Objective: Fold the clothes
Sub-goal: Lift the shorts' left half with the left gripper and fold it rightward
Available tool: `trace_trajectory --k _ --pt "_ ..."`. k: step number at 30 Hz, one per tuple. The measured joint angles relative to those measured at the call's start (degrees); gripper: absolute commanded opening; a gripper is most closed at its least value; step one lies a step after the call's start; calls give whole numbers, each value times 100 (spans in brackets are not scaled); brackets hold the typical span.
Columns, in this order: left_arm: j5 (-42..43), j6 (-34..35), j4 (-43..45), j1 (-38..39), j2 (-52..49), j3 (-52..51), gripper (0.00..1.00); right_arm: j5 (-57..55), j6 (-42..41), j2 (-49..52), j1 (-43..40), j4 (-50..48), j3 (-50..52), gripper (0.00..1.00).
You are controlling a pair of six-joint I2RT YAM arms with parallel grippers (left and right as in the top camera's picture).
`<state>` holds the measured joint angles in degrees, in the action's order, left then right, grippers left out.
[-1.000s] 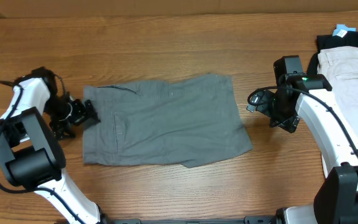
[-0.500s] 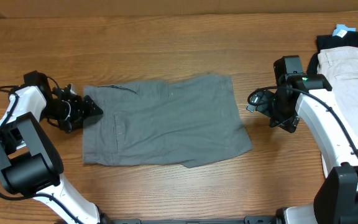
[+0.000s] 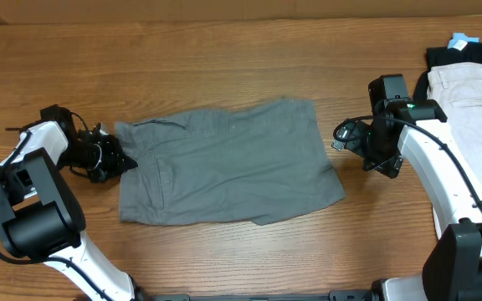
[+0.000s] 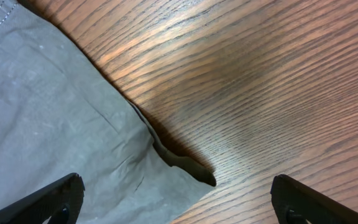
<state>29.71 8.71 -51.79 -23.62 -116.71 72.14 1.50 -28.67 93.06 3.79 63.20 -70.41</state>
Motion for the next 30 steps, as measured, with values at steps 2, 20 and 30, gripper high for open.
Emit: trace_trajectory --k 2,20,30 --pt "-216 234 -140 57 0 96 4 -4 0 0 -2 0 0 100" --pt "-2430 1130 -3731 138 -234 4382 4 -4 0 0 0 -2 -2 100" --pt "-2555 1255 -4339 1084 -234 5348 4 -2 0 0 0 -2 -2 100"
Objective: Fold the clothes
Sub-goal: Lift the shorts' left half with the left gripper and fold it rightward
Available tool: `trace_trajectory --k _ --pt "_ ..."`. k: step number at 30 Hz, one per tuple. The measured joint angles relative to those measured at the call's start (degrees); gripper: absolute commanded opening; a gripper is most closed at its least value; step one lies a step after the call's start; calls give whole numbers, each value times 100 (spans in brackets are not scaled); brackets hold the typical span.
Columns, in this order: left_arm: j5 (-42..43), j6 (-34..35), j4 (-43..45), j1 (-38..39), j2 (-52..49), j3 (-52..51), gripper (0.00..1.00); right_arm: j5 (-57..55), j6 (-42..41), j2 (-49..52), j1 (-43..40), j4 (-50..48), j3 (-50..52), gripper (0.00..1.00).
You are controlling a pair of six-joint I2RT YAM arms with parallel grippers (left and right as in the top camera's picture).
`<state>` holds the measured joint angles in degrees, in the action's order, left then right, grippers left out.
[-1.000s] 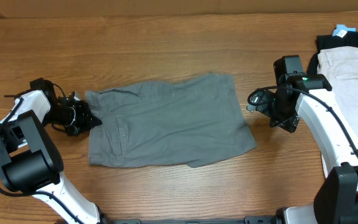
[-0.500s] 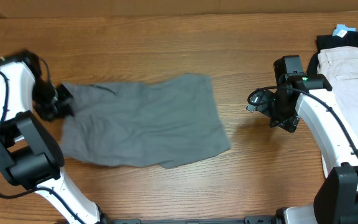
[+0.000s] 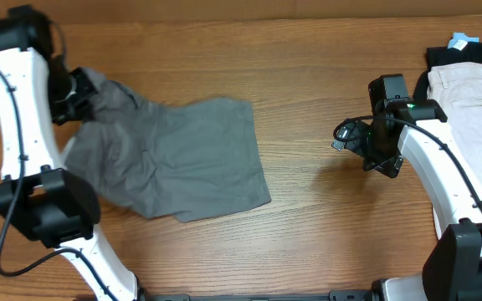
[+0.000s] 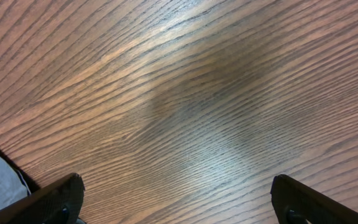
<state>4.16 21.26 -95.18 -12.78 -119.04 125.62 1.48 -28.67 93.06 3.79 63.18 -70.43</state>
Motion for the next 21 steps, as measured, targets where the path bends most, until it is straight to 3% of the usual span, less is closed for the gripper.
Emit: trace_trajectory --k 8,21 --pt "-17 240 107 1038 0 0 4 0 0 0 0 0 0 100" --pt "-13 675 1239 2549 -2 -629 4 0 2 0 0 -2 -2 100"
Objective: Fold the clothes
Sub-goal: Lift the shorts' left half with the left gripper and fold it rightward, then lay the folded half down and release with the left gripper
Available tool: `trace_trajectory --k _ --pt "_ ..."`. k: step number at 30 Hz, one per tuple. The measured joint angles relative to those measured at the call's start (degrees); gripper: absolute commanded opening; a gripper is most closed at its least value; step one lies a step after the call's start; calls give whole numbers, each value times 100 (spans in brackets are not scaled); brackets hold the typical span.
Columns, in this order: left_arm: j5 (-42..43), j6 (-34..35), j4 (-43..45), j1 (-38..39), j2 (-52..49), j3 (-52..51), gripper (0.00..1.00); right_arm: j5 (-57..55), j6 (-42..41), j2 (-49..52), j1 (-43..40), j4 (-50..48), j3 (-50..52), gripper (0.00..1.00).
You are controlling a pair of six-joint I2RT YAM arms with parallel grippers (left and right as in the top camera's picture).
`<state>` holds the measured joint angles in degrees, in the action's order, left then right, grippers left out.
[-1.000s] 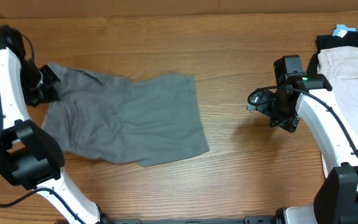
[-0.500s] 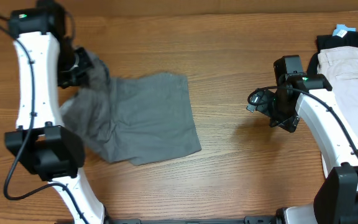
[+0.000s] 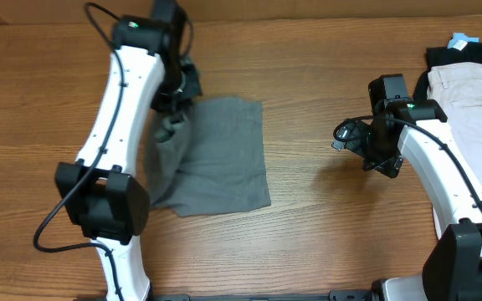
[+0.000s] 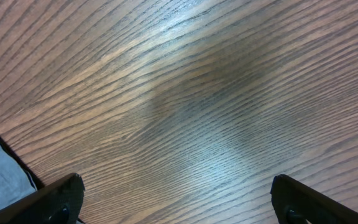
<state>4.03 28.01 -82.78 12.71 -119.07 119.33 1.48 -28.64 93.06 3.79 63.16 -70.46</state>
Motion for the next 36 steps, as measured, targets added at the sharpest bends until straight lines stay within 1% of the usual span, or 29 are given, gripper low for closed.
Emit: trace_trajectory --k 7,9,10,12,13,19,21,26,31,34,36 --pt "57 127 822 402 0 -791 4 0 0 0 -2 4 0 100" --pt "114 168 1027 481 0 -949 6 0 0 0 -2 4 0 100" --pt "155 186 1130 516 0 -1029 17 0 -2 0 0 2 0 100" --pt "227 199 1268 573 0 -1152 47 0 -2 0 0 0 0 100" --pt "278 199 1325 601 0 -1202 49 2 0 0 0 2 0 100" --pt "455 232 1515 699 0 -1375 45 0 0 0 -2 0 0 100" --pt "566 232 1593 708 0 -1384 41 0 -2 0 -2 2 0 100" --pt "780 186 1652 708 0 -1388 27 0 -2 0 0 4 0 100" --pt "791 157 1523 612 0 -1388 26 0 2 0 0 4 0 100" --pt "776 184 1510 420 0 -1388 12 -2 0 0 -2 4 0 100" --pt "774 192 1537 278 0 -1388 8 0 -2 0 0 2 0 100"
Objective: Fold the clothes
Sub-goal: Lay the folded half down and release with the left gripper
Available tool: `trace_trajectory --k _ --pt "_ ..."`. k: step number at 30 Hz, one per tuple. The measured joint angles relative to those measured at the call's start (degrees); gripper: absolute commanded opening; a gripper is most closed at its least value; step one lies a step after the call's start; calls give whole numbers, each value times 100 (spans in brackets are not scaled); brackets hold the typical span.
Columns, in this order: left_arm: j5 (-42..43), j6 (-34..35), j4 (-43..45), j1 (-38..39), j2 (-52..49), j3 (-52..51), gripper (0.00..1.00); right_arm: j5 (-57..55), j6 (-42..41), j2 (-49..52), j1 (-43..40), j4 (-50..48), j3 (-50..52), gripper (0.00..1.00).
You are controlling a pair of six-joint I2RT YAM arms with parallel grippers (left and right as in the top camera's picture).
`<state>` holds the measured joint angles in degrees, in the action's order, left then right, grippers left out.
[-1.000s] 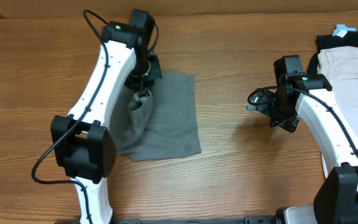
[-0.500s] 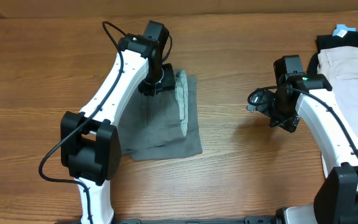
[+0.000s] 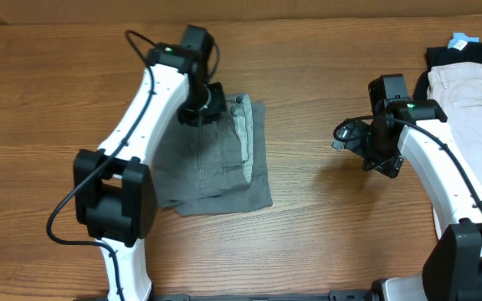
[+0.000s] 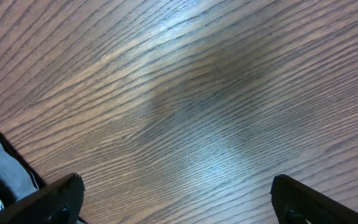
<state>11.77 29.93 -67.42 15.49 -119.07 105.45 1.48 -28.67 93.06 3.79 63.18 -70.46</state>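
Note:
The grey shorts (image 3: 212,167) lie folded in half left of the table's middle. Their waistband edge (image 3: 243,130) is turned over and shows its paler inside along the right. My left gripper (image 3: 207,104) sits on the shorts' far edge beside that waistband and looks shut on the fabric, though the wrist hides its fingers. My right gripper (image 3: 343,134) hangs open over bare wood to the right of the shorts, with nothing between its fingers (image 4: 58,199). A sliver of the shorts shows at the lower left of the right wrist view.
At the far right edge lies a pile of clothes: beige trousers (image 3: 475,96) on a black garment (image 3: 467,55) with a blue tag (image 3: 460,40). The wooden table (image 3: 325,226) lies between the shorts and the pile.
My left gripper has moved right and a little nearer with the waistband. The lifted half now lies over the other half, waistband by the right edge. The right arm has not moved.
The shorts lay spread flat, my left gripper at their left waistband end and my right gripper open by their right edge. Then the left gripper held the waistband raised at the far left, then over the middle. Now the shorts are folded in half.

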Motion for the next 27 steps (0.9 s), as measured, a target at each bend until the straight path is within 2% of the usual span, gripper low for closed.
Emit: trace_trajectory --k 4,10,16,21,27 --pt "-44 17 304 -162 0 0 5 0 0 0 0 -4 0 100" --pt "-42 229 542 9 -107 2 4 -2 0 0 -2 0 0 100" --pt "306 411 1158 94 -699 0 4 -2 4 0 -2 0 0 100" --pt "603 520 1888 166 -1220 0 9 0 2 0 0 2 0 100" --pt "726 586 2253 398 -1506 48 5 0 0 0 0 0 0 100"
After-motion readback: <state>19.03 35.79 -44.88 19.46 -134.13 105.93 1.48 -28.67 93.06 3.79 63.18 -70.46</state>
